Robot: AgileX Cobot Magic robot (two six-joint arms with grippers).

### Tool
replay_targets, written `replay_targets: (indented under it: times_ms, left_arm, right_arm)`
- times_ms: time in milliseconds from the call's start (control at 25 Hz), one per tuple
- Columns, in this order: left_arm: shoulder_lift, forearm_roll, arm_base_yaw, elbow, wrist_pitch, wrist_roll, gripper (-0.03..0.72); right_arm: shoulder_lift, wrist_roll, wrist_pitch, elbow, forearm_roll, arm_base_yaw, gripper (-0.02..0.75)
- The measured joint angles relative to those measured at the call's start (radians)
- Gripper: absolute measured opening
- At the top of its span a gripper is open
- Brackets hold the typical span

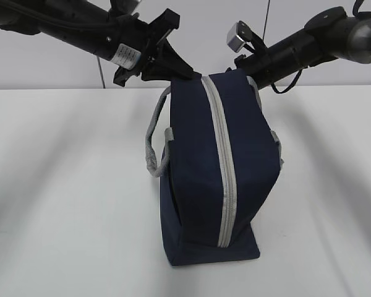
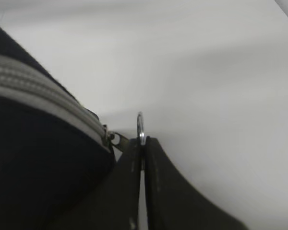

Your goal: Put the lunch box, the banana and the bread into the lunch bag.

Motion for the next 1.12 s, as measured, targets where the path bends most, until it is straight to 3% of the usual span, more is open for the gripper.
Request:
replay_targets:
  times_ms: [240,320,520,600,680,880,1120]
  left_arm:
    - [-0.001,0.026,0.0,-0.005,0.0,0.0,0.009]
    - [-0.011,0.067,0.0,-0.006,0.004,0.0,0.059]
    - [-0.03,0.111,0.008,-0.011,0.014,0.004,0.461]
    - [-0.03,0.113,0.023,-0.011,0.032,-0.001,0.555]
    - [-0.03,0.118,0.047,-0.011,0.051,-0.005,0.571]
    - [-0.032,0.2,0.111,-0.013,0.099,-0.052,0.518]
    - [-0.076,0.514,0.122,-0.013,0.14,-0.237,0.508]
  right_arm:
    - [0.002,0.068,0.0,-0.023,0.013,0.0,-0.008]
    - [0.008,0.122,-0.002,-0.058,0.017,-0.002,0.049]
    - [0.01,0.282,-0.008,-0.177,0.039,-0.02,0.325]
    - [0.01,0.371,-0.008,-0.216,0.039,-0.022,0.377]
    - [0.01,0.508,-0.008,-0.249,0.039,-0.022,0.393]
    - [0.01,0.923,-0.006,-0.31,-0.006,-0.024,0.403]
    - [-0.043,1.316,0.0,-0.304,-0.316,-0.02,0.403]
